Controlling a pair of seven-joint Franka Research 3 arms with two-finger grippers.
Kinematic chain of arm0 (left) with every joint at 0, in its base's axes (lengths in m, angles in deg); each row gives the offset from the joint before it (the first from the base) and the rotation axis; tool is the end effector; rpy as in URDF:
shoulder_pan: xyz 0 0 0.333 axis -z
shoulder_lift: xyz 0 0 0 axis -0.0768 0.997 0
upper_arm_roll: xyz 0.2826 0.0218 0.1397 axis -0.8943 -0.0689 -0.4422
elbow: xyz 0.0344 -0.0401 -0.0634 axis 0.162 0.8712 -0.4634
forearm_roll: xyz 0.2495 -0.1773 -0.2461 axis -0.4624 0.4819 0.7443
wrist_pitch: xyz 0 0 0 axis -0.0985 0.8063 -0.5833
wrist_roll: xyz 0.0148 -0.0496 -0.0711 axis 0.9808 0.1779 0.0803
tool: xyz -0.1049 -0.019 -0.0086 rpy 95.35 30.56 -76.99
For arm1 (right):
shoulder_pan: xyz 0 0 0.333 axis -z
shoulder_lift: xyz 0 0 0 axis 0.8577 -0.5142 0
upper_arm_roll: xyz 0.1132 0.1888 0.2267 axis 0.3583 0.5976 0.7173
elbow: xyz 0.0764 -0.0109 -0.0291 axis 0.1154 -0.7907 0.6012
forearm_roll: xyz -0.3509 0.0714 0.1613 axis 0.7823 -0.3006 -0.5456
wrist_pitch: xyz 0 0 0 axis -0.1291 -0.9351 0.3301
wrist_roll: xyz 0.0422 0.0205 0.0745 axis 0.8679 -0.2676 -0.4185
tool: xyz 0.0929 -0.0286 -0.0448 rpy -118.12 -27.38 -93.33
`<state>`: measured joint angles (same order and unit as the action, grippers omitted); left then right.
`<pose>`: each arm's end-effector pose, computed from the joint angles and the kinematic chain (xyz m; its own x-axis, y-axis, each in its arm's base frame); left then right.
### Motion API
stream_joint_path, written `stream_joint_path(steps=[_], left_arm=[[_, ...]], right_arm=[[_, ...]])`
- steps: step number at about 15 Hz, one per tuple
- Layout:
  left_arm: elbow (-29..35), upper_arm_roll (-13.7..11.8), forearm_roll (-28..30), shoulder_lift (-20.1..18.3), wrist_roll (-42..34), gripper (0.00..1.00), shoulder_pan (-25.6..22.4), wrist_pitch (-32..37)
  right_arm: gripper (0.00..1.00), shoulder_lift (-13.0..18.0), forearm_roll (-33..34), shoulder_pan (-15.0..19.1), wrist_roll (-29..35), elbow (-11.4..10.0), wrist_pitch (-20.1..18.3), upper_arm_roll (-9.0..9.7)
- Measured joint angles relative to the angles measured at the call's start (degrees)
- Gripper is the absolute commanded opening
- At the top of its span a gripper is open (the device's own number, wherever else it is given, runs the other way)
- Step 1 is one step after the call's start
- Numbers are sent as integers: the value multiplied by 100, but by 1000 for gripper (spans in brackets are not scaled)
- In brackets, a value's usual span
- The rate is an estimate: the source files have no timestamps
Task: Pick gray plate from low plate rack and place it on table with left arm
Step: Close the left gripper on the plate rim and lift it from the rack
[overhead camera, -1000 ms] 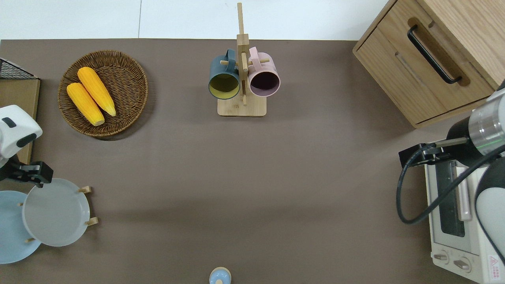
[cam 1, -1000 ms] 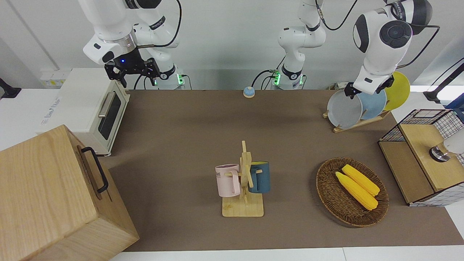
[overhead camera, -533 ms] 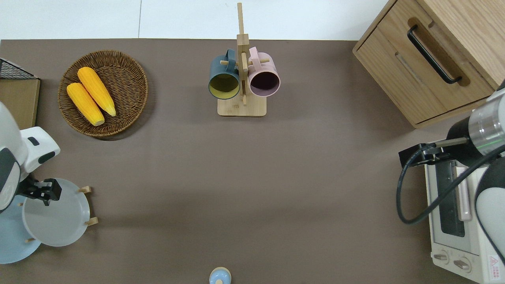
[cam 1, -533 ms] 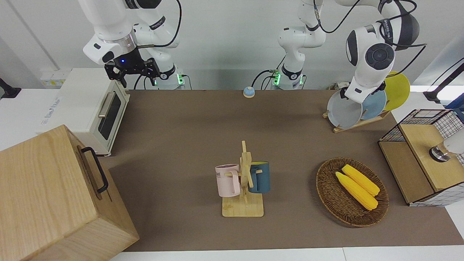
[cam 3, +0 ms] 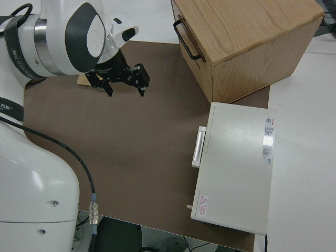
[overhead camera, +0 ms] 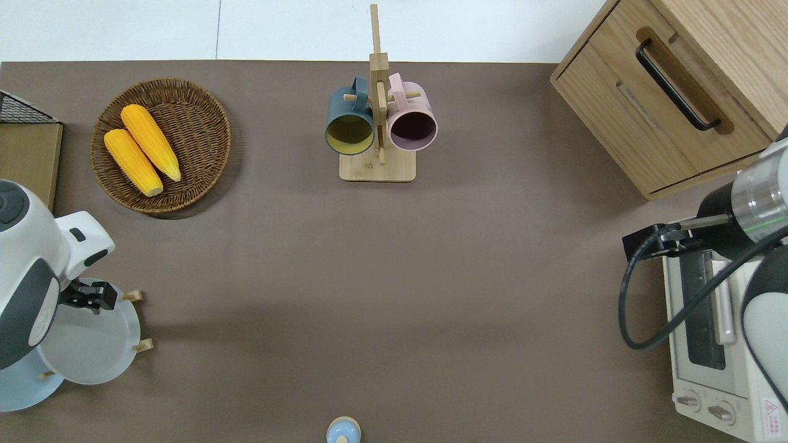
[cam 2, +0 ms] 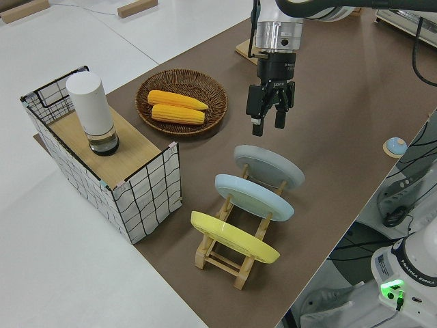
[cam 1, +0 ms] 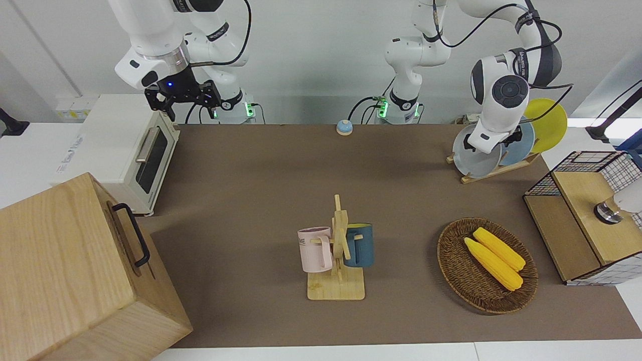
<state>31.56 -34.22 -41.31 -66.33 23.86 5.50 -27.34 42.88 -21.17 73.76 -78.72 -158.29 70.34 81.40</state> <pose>0.5050 0.0558 0.4374 0.9543 -0.0293 -0.2973 -0.1436 -0.9176 -0.3707 0.5378 0.0610 0.6368 0.9893 0.0805 -0.1220 0.0838 -0.9962 0.0220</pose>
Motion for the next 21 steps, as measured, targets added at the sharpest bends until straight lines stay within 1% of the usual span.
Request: stream_joint_path(steps=[2, 6, 8, 9, 10, 13, 15, 17, 21], left_arm=[[153, -20, -1, -73, 11, 991, -6, -103], [253, -246, -35, -131, 3, 991, -20, -106], [274, -318, -54, -132, -3, 989, -37, -78], [290, -325, -59, -131, -4, 921, -46, -25], [308, -325, -61, -131, -3, 800, -48, 37], [334, -325, -62, -131, 11, 277, -53, 113], [334, -325, -62, -131, 17, 109, -56, 166], [333, -327, -62, -131, 23, 1, -60, 196], [257, -312, -13, -154, 41, 0, -55, 207]], right_arm=[[983, 0, 0, 0, 0, 0, 0, 0], [983, 0, 0, 0, 0, 0, 0, 0], [983, 0, 0, 0, 0, 0, 0, 0], [983, 0, 0, 0, 0, 0, 0, 0], [983, 0, 0, 0, 0, 0, 0, 0], [983, 0, 0, 0, 0, 0, 0, 0], [983, 0, 0, 0, 0, 0, 0, 0], [983, 0, 0, 0, 0, 0, 0, 0], [983, 0, 0, 0, 0, 0, 0, 0]])
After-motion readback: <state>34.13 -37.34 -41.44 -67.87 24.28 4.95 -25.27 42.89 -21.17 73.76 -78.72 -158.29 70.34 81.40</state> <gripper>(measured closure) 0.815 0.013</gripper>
